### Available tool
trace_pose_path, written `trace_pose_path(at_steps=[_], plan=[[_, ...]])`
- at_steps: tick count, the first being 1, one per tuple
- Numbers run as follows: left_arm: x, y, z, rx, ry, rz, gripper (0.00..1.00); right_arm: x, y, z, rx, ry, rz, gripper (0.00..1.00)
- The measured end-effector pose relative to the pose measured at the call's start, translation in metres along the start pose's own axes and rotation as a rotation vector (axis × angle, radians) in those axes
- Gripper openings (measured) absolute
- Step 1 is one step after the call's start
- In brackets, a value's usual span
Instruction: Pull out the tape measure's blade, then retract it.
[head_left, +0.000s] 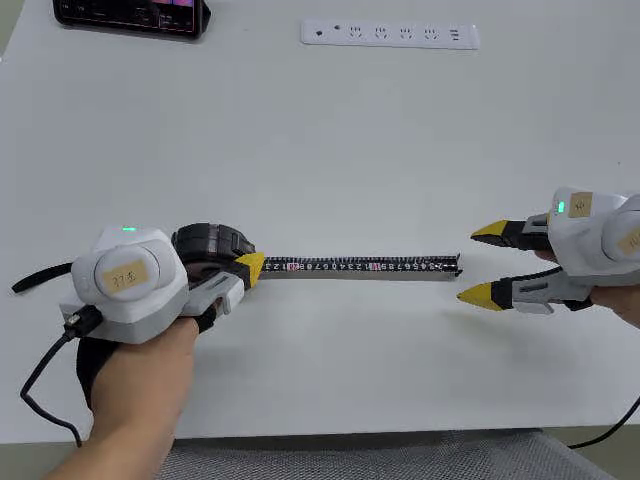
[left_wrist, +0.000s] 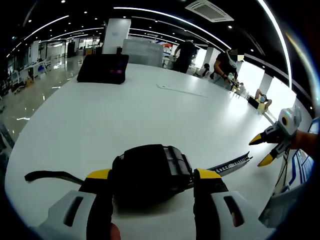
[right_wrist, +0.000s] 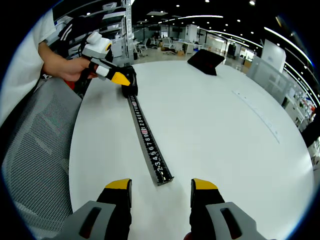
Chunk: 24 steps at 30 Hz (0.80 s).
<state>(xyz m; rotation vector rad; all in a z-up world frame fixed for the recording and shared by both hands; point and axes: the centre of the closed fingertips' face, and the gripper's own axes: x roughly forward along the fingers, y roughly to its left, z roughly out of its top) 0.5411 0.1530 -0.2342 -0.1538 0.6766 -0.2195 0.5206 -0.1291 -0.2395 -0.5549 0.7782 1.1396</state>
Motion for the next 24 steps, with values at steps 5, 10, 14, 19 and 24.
trace_pose_path(at_steps=[5, 10, 14, 19, 24], plan=[[0.0002, 0.0000, -0.0003, 0.002, 0.001, 0.009, 0.61, 0.0022, -0.0001, -0.0011, -0.006, 0.008, 0.004, 0.44], [0.0006, 0.0018, 0.0004, -0.015, -0.001, 0.016, 0.59, 0.0034, 0.0001, -0.0012, -0.013, 0.012, 0.008, 0.43], [0.0015, 0.0022, 0.0006, -0.034, 0.002, 0.019, 0.60, 0.0038, 0.0001, 0.0003, -0.020, 0.011, 0.013, 0.40], [0.0016, 0.0024, 0.0003, -0.034, 0.001, 0.014, 0.60, 0.0049, -0.0008, 0.0027, -0.034, 0.014, 0.022, 0.38], [0.0014, 0.0026, 0.0001, -0.033, 0.005, 0.012, 0.59, 0.0071, -0.0012, 0.0033, -0.071, 0.025, 0.041, 0.34]])
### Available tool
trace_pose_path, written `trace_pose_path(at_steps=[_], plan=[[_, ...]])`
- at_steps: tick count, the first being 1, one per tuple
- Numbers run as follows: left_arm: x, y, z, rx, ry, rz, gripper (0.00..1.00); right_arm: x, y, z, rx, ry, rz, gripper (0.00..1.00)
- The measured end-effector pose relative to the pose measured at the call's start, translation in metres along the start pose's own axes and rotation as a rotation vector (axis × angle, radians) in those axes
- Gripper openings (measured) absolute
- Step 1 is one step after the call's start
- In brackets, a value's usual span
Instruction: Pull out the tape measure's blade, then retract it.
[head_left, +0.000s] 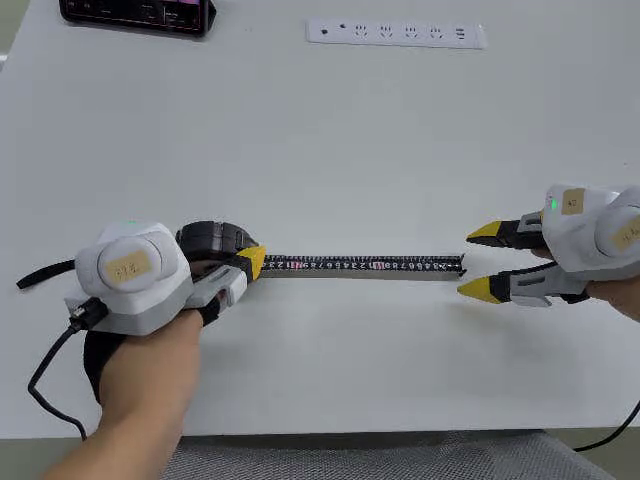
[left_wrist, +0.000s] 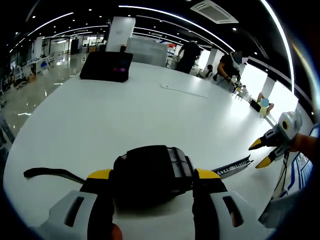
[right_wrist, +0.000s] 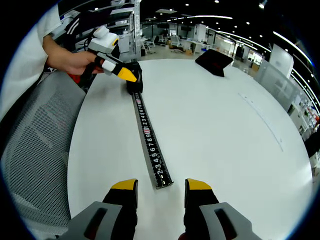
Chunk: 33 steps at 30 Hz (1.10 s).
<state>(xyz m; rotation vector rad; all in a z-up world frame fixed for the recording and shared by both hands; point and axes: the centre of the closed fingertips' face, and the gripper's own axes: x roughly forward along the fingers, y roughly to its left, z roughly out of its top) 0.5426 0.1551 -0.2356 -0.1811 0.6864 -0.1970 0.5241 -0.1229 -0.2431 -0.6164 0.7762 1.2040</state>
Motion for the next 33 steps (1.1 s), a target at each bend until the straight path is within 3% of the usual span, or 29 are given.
trace_pose_path(at_steps=[16, 33], plan=[[0.001, 0.001, 0.000, -0.002, 0.001, -0.002, 0.59, 0.014, 0.000, -0.005, -0.085, 0.085, 0.080, 0.20], [0.001, 0.001, 0.000, -0.003, 0.003, 0.000, 0.59, 0.018, -0.001, -0.007, -0.119, 0.113, 0.113, 0.12]])
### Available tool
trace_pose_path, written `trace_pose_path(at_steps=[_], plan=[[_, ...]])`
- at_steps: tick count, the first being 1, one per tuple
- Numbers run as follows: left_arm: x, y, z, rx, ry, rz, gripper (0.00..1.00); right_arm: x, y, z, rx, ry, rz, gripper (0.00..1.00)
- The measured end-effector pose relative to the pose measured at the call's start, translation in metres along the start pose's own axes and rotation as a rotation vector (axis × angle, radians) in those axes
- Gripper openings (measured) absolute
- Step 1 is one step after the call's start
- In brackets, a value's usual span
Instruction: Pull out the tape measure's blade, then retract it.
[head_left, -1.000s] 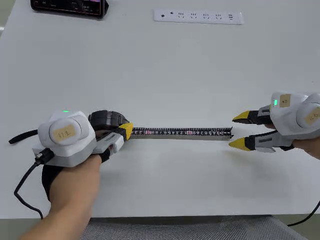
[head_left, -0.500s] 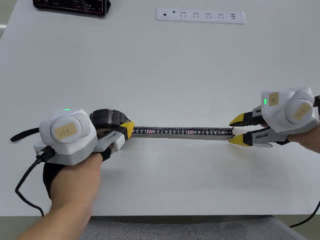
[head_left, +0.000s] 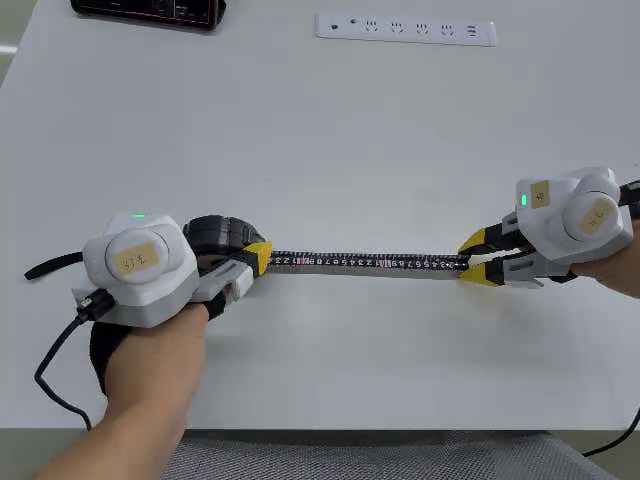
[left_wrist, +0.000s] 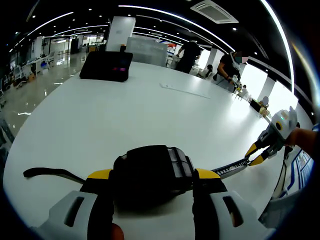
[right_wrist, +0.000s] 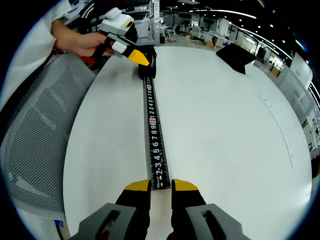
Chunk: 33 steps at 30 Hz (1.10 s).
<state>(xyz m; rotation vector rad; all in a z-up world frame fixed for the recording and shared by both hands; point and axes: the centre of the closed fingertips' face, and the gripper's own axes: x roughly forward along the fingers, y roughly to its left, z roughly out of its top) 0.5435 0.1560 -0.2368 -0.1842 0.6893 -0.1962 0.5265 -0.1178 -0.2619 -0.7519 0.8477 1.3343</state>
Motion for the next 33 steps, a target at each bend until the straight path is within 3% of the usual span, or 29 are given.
trace_pose_path(at_steps=[17, 33], plan=[[0.0000, -0.0005, -0.0005, 0.001, 0.006, 0.011, 0.59, 0.0006, 0.0009, -0.0009, -0.040, 0.056, -0.014, 0.11], [-0.0009, -0.0008, -0.0006, 0.019, 0.031, 0.008, 0.57, 0.0004, 0.0010, -0.0004, -0.050, 0.072, -0.005, 0.10]])
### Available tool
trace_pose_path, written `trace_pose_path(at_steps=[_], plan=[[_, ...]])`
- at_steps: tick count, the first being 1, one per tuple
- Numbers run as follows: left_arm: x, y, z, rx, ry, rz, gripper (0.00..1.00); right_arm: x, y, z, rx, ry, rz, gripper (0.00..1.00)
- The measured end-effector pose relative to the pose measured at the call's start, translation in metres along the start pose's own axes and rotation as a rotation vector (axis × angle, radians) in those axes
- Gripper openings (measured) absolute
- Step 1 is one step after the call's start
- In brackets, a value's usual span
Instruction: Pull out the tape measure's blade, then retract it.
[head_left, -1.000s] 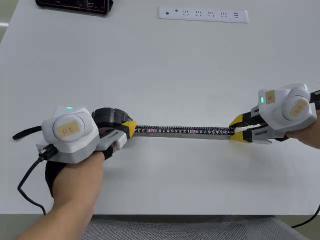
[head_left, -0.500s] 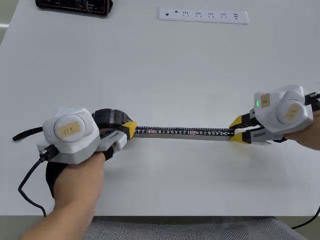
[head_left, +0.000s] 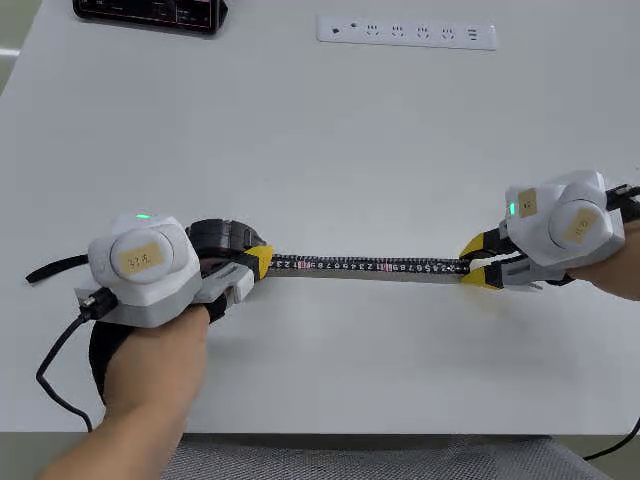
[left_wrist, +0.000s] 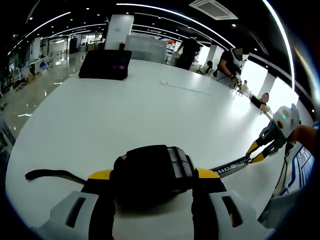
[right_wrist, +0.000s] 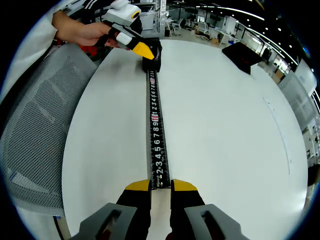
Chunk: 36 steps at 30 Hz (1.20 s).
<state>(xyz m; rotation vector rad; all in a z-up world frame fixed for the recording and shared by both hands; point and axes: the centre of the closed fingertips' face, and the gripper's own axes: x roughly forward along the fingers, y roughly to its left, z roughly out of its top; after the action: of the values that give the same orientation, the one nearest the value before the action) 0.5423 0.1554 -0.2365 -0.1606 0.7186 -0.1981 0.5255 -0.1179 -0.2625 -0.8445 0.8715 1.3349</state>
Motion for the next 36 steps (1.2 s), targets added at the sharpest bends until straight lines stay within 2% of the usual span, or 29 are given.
trace_pose_path(at_steps=[13, 18, 36], plan=[[0.000, 0.001, 0.000, -0.003, 0.005, -0.003, 0.57, -0.001, 0.000, 0.001, 0.002, -0.001, -0.003, 0.10], [0.000, 0.001, 0.000, -0.007, 0.005, -0.004, 0.57, -0.002, -0.002, 0.007, 0.000, -0.013, -0.007, 0.10], [0.000, 0.001, 0.000, -0.019, 0.006, -0.016, 0.57, 0.009, 0.000, 0.027, 0.005, -0.044, 0.017, 0.10]])
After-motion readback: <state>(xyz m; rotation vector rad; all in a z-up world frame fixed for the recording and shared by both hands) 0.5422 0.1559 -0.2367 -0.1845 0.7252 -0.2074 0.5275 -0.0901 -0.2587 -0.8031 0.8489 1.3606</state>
